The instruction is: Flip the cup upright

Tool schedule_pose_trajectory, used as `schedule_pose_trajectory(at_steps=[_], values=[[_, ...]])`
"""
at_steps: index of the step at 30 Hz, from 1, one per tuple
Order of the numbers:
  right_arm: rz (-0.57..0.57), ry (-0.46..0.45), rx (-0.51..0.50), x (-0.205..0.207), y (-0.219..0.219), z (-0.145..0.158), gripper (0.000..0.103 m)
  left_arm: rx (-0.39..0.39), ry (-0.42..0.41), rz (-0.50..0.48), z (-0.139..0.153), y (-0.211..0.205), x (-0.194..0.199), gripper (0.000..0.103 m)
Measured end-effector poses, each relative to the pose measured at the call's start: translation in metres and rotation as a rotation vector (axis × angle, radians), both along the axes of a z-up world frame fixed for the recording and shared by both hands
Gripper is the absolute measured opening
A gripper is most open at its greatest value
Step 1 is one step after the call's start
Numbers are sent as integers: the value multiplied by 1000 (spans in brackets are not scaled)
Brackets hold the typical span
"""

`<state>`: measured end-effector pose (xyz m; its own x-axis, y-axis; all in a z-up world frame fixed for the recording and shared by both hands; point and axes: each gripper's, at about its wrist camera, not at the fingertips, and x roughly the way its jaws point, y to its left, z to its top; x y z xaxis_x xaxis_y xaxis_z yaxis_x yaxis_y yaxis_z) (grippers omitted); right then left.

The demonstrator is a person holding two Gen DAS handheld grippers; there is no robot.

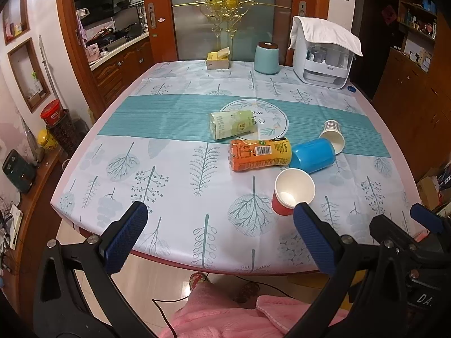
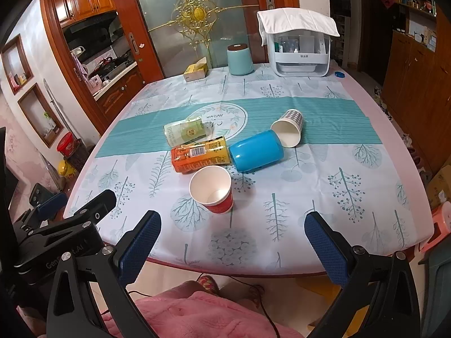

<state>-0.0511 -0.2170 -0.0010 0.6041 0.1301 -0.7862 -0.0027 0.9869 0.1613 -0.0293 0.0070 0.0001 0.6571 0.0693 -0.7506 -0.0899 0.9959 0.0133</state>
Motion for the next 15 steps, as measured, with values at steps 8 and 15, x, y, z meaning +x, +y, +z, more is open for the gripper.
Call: schedule_pose_trajectory(at_steps=[8, 15], values=[[-3, 8, 6, 5, -8, -3, 103, 4, 3, -8, 1, -2, 4, 103], [-2, 8, 5, 6, -9, -3, 103, -3, 4, -12, 0, -5, 10, 103]])
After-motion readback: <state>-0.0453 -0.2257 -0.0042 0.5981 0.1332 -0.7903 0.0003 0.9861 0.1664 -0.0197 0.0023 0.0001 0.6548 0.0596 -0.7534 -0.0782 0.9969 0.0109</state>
